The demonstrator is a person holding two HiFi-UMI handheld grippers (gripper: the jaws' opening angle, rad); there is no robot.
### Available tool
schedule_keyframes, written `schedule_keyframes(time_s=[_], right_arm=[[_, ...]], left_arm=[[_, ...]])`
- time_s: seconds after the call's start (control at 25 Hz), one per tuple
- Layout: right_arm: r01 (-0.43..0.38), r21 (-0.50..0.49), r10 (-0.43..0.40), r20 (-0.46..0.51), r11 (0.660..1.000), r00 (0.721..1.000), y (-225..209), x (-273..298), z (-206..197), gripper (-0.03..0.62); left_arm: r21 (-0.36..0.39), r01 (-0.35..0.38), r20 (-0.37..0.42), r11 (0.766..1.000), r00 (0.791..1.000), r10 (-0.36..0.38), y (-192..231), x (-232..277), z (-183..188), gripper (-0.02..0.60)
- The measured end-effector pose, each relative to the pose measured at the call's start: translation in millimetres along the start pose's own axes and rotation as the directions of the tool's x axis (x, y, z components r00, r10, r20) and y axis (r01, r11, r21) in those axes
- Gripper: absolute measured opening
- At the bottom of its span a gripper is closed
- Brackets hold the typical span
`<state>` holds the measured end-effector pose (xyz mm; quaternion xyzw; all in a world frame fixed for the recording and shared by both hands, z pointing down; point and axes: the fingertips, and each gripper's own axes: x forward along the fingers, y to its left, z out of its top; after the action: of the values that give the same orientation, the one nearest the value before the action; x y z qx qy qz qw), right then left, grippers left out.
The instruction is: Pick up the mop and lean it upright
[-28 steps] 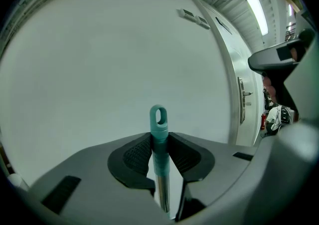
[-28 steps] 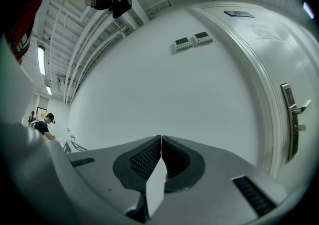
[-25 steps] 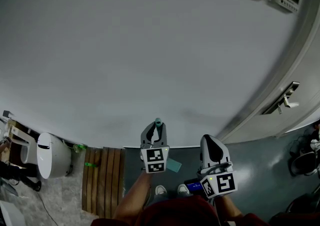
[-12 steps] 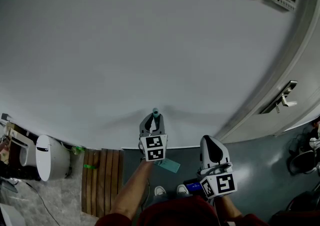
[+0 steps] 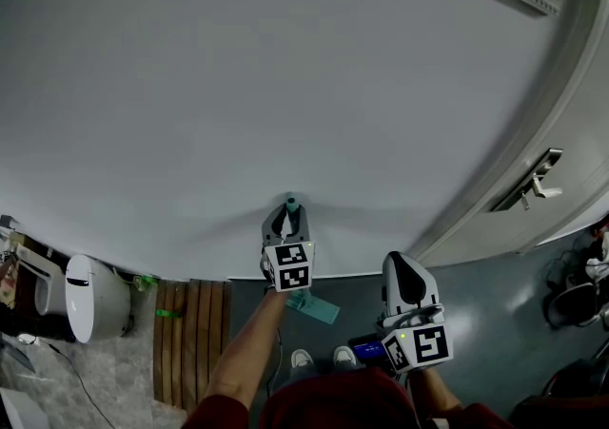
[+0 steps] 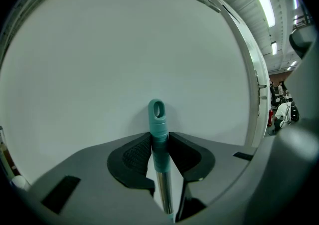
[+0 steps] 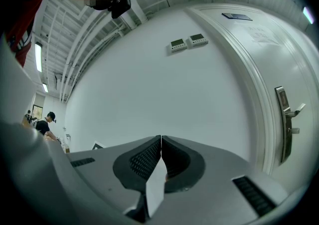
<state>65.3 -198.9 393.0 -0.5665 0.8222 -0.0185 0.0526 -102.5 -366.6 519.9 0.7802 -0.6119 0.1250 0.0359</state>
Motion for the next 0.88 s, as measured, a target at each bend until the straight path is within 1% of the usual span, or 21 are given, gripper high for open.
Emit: schedule_keyframes(time_s=[0.2, 0.28, 0.44, 0.56, 0.88], right_arm=[[-0.001, 0.002, 0.001, -0.001, 1.000, 1.000, 0, -2, -1, 0.018], [0.000, 0.003, 0.000, -0.001, 1.000, 1.000, -1, -3, -1, 0.018], [0.001, 0.002, -0.001, -0.002, 1.000, 1.000, -1, -4, 0, 0.018], [0.000, 0.000, 0.000, 0.000, 1.000, 1.000, 1, -5, 0, 0.018], [-0.005, -0.002, 0.006, 0.001, 1.000, 1.000, 3, -5, 2, 0.018]], left_arm=[[-0.025, -0.004, -0.012, 1.000, 1.000, 0.004, 1, -2, -3, 0.126], [-0.032, -0.006, -0.013, 0.999, 1.000, 0.006, 1, -3, -6, 0.151], [-0.031, -0.001, -0.019, 1.000, 1.000, 0.001, 0, -4, -9, 0.241], [-0.031, 0.000, -0.025, 1.000, 1.000, 0.000, 1, -6, -11, 0.284], [-0.044, 0.004, -0.026, 0.999, 1.000, -0.005, -4, -13, -11, 0.293]])
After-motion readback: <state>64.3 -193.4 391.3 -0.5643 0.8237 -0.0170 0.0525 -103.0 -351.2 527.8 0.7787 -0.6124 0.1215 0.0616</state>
